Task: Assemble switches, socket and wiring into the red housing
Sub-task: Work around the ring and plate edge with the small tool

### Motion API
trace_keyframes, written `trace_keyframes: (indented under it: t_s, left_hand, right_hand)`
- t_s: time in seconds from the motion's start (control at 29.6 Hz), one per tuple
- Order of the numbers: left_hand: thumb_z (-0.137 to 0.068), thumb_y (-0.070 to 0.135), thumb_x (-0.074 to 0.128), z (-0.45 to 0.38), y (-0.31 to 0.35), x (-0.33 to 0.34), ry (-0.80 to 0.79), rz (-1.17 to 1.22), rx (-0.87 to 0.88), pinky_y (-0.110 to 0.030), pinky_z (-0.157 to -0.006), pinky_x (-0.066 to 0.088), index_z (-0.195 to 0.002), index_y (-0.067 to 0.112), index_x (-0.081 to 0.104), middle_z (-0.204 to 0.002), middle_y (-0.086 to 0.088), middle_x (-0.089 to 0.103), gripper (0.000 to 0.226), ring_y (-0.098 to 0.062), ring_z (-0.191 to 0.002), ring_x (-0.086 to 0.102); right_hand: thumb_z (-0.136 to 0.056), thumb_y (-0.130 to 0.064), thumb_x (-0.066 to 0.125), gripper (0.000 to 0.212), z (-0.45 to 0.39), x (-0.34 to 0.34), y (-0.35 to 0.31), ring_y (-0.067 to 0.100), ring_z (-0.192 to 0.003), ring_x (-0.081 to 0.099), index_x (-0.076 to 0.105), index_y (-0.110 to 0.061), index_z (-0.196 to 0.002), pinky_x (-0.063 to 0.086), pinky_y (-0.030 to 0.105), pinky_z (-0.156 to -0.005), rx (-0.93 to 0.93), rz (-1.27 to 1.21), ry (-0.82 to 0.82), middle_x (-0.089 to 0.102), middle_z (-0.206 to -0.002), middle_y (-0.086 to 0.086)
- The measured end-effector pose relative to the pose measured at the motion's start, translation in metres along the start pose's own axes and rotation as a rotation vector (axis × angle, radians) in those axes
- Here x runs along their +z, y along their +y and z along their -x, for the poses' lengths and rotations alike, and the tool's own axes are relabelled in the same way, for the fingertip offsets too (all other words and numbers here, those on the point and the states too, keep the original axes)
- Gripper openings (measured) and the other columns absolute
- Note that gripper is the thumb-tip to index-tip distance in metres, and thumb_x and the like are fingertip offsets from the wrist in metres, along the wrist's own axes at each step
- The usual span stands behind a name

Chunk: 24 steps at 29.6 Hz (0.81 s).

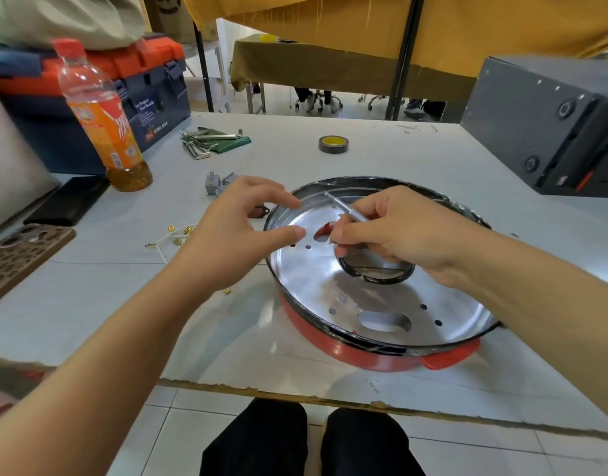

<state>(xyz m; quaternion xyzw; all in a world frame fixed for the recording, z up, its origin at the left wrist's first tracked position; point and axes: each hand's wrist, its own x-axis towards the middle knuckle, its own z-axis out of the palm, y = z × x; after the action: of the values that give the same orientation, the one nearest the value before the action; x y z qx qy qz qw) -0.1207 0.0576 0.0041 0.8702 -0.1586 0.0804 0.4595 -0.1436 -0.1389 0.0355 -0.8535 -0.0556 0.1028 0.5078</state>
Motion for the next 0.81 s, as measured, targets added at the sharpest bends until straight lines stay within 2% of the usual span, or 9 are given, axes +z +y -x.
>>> trace_keyframes:
  t_s: [0.07, 0.14, 0.24, 0.3, 0.41, 0.51, 0.61, 0.71, 0.81]
  left_hand:
    - [-0.072, 0.031, 0.077, 0.001, -0.007, -0.001, -0.014, 0.008, -0.114, -0.01, -0.077, 0.037, -0.115, 0.039, 0.055, -0.121, 0.018, 0.047, 0.048, 0.013, -0.099, 0.046]
    - [-0.075, 0.032, 0.075, 0.002, -0.011, -0.001, -0.071, 0.065, -0.246, -0.019, -0.072, 0.042, -0.125, 0.038, 0.044, -0.113, 0.017, 0.05, 0.06, 0.003, -0.096, 0.051]
    - [-0.082, 0.023, 0.069, 0.002, -0.013, 0.0, -0.103, 0.138, -0.331, -0.03, -0.07, 0.051, -0.124, 0.036, 0.039, -0.097, 0.01, 0.061, 0.053, -0.008, -0.078, 0.065]
    - [-0.085, 0.012, 0.063, 0.001, -0.014, 0.003, -0.099, 0.205, -0.32, -0.026, -0.065, 0.052, -0.12, 0.032, 0.041, -0.095, -0.001, 0.069, 0.045, -0.01, -0.07, 0.069]
    - [-0.086, 0.006, 0.059, -0.006, -0.017, 0.006, -0.063, 0.272, -0.32, -0.021, -0.059, 0.049, -0.116, 0.026, 0.045, -0.096, -0.005, 0.069, 0.039, -0.013, -0.072, 0.067]
    - [-0.088, 0.009, 0.06, -0.014, -0.018, 0.009, -0.024, 0.352, -0.336, -0.017, -0.05, 0.047, -0.114, 0.021, 0.05, -0.083, -0.001, 0.066, 0.03, -0.004, -0.057, 0.062]
    - [-0.09, 0.018, 0.061, -0.018, -0.019, 0.012, 0.005, 0.445, -0.368, -0.014, -0.04, 0.042, -0.111, 0.014, 0.055, -0.067, 0.003, 0.063, 0.022, -0.002, -0.044, 0.057]
    - [-0.092, 0.029, 0.058, -0.015, -0.02, 0.011, -0.071, 0.488, -0.385, -0.015, -0.045, 0.046, -0.109, 0.017, 0.058, -0.068, 0.004, 0.068, 0.021, -0.003, -0.051, 0.06]
    - [-0.09, 0.021, 0.059, -0.006, -0.022, 0.007, -0.198, 0.499, -0.346, -0.011, -0.053, 0.049, -0.1, 0.03, 0.054, -0.074, 0.018, 0.072, 0.015, 0.001, -0.066, 0.067]
  right_hand:
    - [-0.085, -0.014, 0.066, 0.012, 0.001, -0.002, 0.002, 0.007, -0.05, 0.056, 0.071, -0.01, -0.074, 0.039, 0.01, -0.045, 0.002, 0.036, 0.003, 0.071, -0.068, 0.002]
    - [-0.087, -0.015, 0.065, 0.014, 0.002, -0.004, 0.003, -0.001, -0.043, 0.052, 0.069, -0.011, -0.073, 0.036, 0.007, -0.042, -0.001, 0.091, 0.0, 0.062, -0.053, -0.007]
    - [-0.088, -0.014, 0.063, 0.023, 0.004, -0.008, 0.004, -0.002, -0.036, 0.047, 0.063, -0.016, -0.066, 0.033, 0.005, -0.039, -0.005, 0.13, -0.034, 0.052, -0.041, -0.013]
    - [-0.088, -0.014, 0.063, 0.025, 0.005, -0.009, 0.004, -0.002, -0.036, 0.048, 0.061, -0.016, -0.064, 0.033, 0.004, -0.039, -0.002, 0.138, -0.06, 0.051, -0.041, -0.015]
    - [-0.088, -0.017, 0.064, 0.023, 0.007, -0.009, 0.004, -0.003, -0.039, 0.047, 0.062, -0.016, -0.065, 0.033, 0.004, -0.041, -0.012, 0.16, -0.085, 0.051, -0.043, -0.015]
    - [-0.087, -0.016, 0.064, 0.019, 0.01, -0.007, 0.004, -0.003, -0.045, 0.051, 0.066, -0.017, -0.068, 0.037, 0.005, -0.045, -0.031, 0.167, -0.098, 0.059, -0.051, -0.013]
    - [-0.086, -0.015, 0.065, 0.011, 0.01, -0.005, 0.005, 0.005, -0.055, 0.056, 0.07, -0.012, -0.077, 0.045, 0.009, -0.052, -0.02, 0.156, -0.102, 0.066, -0.065, 0.0]
    - [-0.085, -0.016, 0.065, 0.012, 0.011, -0.002, 0.004, 0.003, -0.05, 0.052, 0.069, -0.012, -0.074, 0.042, 0.01, -0.049, -0.022, 0.179, -0.107, 0.06, -0.059, -0.005]
    - [-0.084, -0.018, 0.065, 0.012, 0.013, -0.001, 0.003, 0.001, -0.05, 0.052, 0.07, -0.015, -0.074, 0.041, 0.009, -0.05, -0.043, 0.207, -0.076, 0.06, -0.06, -0.007]
